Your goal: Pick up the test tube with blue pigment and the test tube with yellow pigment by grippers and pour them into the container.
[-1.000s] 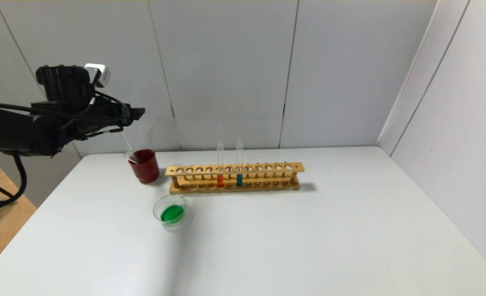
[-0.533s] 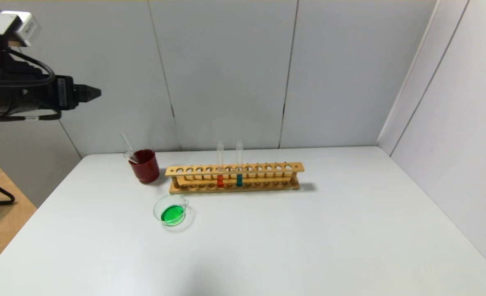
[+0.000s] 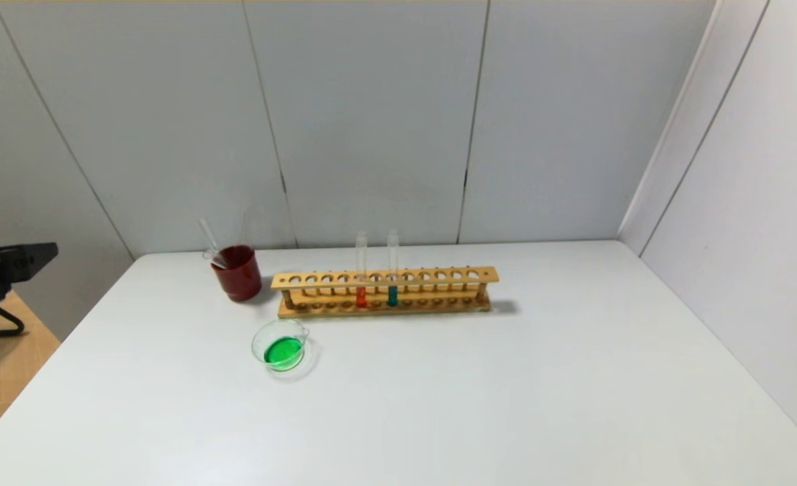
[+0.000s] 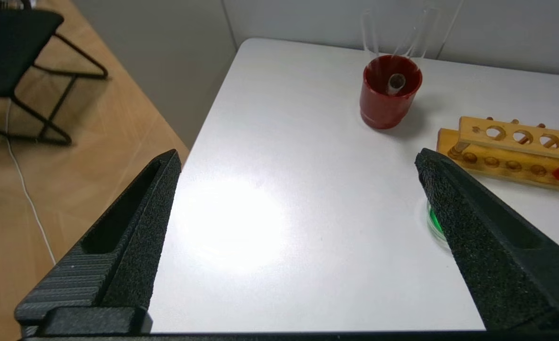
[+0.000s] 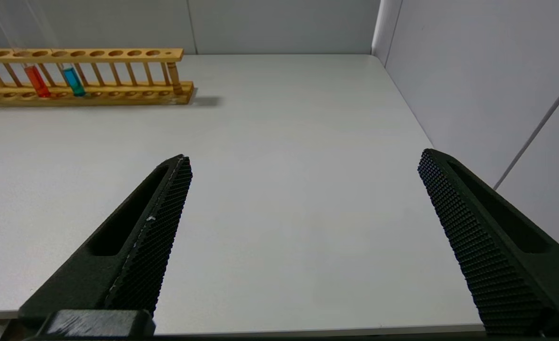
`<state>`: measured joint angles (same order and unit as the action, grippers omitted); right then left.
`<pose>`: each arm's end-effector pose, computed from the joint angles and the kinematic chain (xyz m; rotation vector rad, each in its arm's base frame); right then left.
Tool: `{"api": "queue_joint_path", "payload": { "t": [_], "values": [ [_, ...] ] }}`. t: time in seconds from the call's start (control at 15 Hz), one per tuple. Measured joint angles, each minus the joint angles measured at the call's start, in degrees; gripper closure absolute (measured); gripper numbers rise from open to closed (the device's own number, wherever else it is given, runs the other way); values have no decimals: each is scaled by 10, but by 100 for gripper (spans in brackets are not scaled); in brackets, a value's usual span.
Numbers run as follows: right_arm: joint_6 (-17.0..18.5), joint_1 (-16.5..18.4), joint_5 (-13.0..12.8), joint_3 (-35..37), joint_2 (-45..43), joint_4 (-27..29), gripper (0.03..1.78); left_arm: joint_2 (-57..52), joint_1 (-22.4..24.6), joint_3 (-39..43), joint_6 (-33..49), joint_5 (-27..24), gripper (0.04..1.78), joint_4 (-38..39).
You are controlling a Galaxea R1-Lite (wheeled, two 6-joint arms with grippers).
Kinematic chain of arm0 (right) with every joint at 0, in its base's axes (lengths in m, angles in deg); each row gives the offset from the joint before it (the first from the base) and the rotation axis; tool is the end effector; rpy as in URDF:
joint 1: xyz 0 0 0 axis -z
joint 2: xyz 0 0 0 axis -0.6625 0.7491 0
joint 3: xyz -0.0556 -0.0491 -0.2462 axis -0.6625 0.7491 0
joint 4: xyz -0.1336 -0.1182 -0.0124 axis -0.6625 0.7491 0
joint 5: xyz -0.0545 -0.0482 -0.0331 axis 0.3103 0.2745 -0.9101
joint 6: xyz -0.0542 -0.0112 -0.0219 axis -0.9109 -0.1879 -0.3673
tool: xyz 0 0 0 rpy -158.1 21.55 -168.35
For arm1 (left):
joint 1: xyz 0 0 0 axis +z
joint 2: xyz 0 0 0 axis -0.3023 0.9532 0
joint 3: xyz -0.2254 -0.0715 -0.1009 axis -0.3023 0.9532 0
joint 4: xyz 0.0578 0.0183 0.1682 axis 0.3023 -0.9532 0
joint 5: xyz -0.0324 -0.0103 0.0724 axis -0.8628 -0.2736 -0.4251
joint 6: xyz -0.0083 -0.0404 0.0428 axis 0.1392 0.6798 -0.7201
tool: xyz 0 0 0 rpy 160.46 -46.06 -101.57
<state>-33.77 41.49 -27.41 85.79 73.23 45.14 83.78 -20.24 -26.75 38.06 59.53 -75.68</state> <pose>0.0444 0.0002 0.0762 0.0005 -0.0055 0.0027 0.1777 0.0143 0.2241 -0.0260 0.2843 0.3529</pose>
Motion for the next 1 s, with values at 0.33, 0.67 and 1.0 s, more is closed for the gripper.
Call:
{"api": "queue_joint_path", "payload": {
  "t": [0.33, 0.67, 1.0],
  "values": [
    [0, 0, 0, 0, 0, 0, 6, -146, -4, 122, 30, 11, 8, -4],
    [0, 0, 0, 0, 0, 0, 6, -312, 10, 215, 32, 24, 8, -58],
    [0, 0, 0, 0, 0, 0, 6, -512, 23, 268, 3, -40, 8, -83]
  ]
}}
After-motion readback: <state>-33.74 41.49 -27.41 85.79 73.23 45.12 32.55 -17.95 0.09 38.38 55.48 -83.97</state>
